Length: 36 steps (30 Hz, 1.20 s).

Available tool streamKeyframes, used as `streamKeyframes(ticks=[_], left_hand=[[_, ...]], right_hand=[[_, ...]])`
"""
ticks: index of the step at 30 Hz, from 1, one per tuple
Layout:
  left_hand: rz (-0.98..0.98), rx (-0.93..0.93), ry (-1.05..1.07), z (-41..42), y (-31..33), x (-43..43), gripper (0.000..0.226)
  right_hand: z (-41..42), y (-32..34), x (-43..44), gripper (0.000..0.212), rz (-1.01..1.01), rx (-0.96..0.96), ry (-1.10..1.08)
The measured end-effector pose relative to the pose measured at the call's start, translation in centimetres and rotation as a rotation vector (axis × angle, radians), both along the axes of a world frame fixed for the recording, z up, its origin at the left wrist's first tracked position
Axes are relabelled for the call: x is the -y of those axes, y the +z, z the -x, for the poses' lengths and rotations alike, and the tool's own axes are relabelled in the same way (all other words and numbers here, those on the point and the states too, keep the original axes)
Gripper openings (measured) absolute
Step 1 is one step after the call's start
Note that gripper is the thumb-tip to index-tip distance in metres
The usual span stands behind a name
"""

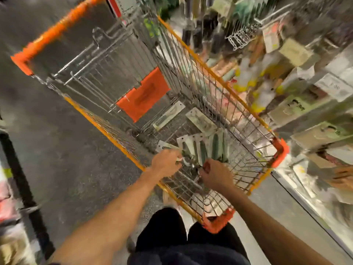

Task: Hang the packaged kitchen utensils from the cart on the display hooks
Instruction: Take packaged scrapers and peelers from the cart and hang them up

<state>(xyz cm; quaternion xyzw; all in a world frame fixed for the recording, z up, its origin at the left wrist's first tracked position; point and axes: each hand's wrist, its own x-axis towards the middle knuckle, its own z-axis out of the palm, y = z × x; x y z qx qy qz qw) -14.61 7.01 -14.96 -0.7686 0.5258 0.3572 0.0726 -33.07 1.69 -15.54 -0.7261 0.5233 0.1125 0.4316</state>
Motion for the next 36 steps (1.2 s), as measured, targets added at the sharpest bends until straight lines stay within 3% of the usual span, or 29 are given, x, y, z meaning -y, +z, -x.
streamKeyframes(ticks=[5, 10, 13, 17, 21, 25, 36], left_hand=[[-0.259, -0.087, -0.203, -5.1, -7.6, 5.3, 0.049], [-0.397, -0.084, -0.405, -8.6, -16.8, 8.4, 0.075], [-0.392, -0.029, -0.533, -10.1, -21.3, 9.5, 0.094], [-0.358, 0.005, -0.635, -11.7, -25.9, 10.0, 0.106], [-0.256, -0.028, -0.650, -12.5, -27.7, 9.5, 0.106], [-0.152, -0.116, -0.614, -13.0, -27.6, 10.1, 0.127], [-0.209, -0.209, -0.519, -12.5, -27.4, 11.8, 0.128]], right_hand=[[-3.6, -7.3, 2.4, 0.024, -0.219, -0.084, -0.239], [-6.5, -13.7, 4.2, 0.048, -0.305, -0.224, -0.402], [-7.6, -17.1, 5.2, 0.069, -0.281, -0.303, -0.475], [-8.5, -19.7, 5.4, 0.074, -0.116, -0.436, -0.458], [-9.1, -21.2, 5.2, 0.083, -0.059, -0.483, -0.437], [-9.6, -22.3, 5.7, 0.072, -0.066, -0.453, -0.511], [-9.3, -22.1, 5.4, 0.064, -0.080, -0.307, -0.560]])
